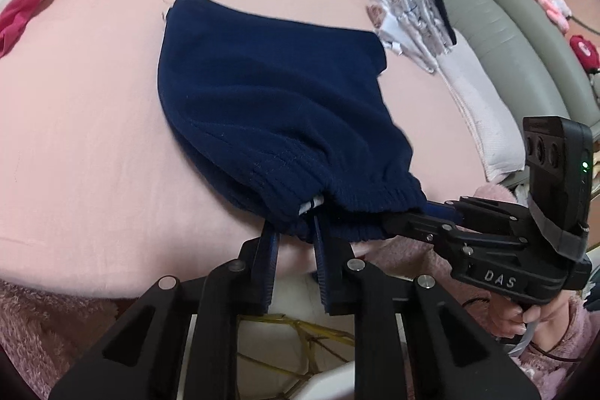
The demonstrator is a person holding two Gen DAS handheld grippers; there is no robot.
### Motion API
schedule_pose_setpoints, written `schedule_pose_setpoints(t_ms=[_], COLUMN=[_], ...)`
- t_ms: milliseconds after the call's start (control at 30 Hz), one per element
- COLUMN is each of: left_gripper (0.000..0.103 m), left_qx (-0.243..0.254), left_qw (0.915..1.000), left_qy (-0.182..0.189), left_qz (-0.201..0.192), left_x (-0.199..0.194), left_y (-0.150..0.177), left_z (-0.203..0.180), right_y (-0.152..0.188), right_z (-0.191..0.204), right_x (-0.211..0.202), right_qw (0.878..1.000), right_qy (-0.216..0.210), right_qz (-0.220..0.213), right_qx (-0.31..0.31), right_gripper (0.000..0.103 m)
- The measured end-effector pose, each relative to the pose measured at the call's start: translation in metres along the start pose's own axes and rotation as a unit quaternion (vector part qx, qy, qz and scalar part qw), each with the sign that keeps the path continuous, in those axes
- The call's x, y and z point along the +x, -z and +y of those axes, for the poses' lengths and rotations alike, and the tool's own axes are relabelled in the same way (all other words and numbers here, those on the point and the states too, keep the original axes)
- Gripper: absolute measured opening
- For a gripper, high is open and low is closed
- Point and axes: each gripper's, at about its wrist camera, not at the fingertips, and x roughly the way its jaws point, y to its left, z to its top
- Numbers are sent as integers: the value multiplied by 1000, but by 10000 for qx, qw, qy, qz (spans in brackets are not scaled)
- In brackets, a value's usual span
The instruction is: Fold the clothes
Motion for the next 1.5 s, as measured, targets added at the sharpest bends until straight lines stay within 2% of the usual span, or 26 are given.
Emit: schedule_pose_setpoints(t_ms=[200, 333, 500, 633, 667, 700, 733, 833, 900, 1000, 1067, 1200, 1333, 1433, 1500], left_gripper=[19, 19, 19, 22, 27, 38, 44, 47, 50, 56, 56, 56, 56, 56, 58], left_qx=[105, 2, -169, -74, -21, 32, 95, 627, 1093, 1722, 1867, 1856, 1690, 1676, 1675], left_qw=[9997, 9995, 9979, 9980, 9982, 9983, 9983, 9959, 9896, 9779, 9742, 9731, 9781, 9815, 9815], left_qy=[153, 262, 617, 588, 540, 491, 435, 67, -353, -799, -995, -1158, -1057, -804, -834], left_qz=[-130, -158, -99, -209, -264, -320, -379, -642, -866, -872, -787, -724, -590, -450, -398], left_x=[-8, -10, -6, -2, -2, -2, -2, -12, -21, -21, -16, 4, 22, 33, 41], left_y=[-17, -30, -50, -72, -75, -79, -83, -84, -80, -75, -77, -96, -114, -116, -113], left_z=[-4, -3, 0, 0, 0, 0, -1, -6, -11, -14, -9, 0, 12, 15, 17], right_y=[-4, -12, -28, -44, -48, -52, -56, -66, -71, -80, -86, -98, -98, -88, -81], right_z=[0, 4, -4, -13, -15, -17, -19, -30, -36, -40, -44, -59, -67, -76, -83], right_x=[0, -3, -1, -2, -2, -3, -3, -1, 2, 8, 12, 4, -16, -19, -20], right_qw=[9996, 9991, 9980, 9968, 9965, 9961, 9958, 9926, 9913, 9901, 9892, 9849, 9815, 9857, 9879], right_qy=[-191, -287, -374, -421, -432, -444, -456, -575, -585, -565, -538, -489, -458, -163, 35], right_qz=[-47, -232, -316, -396, -416, -436, -456, -527, -529, -565, -589, -726, -1000, -865, -774], right_qx=[222, 216, 403, 546, 582, 618, 654, 930, 1056, 1158, 1227, 1494, 1566, 1435, 1346], right_gripper=[24, 24, 24, 24, 24, 24, 24, 25, 26, 27, 29, 37, 45, 49, 50])
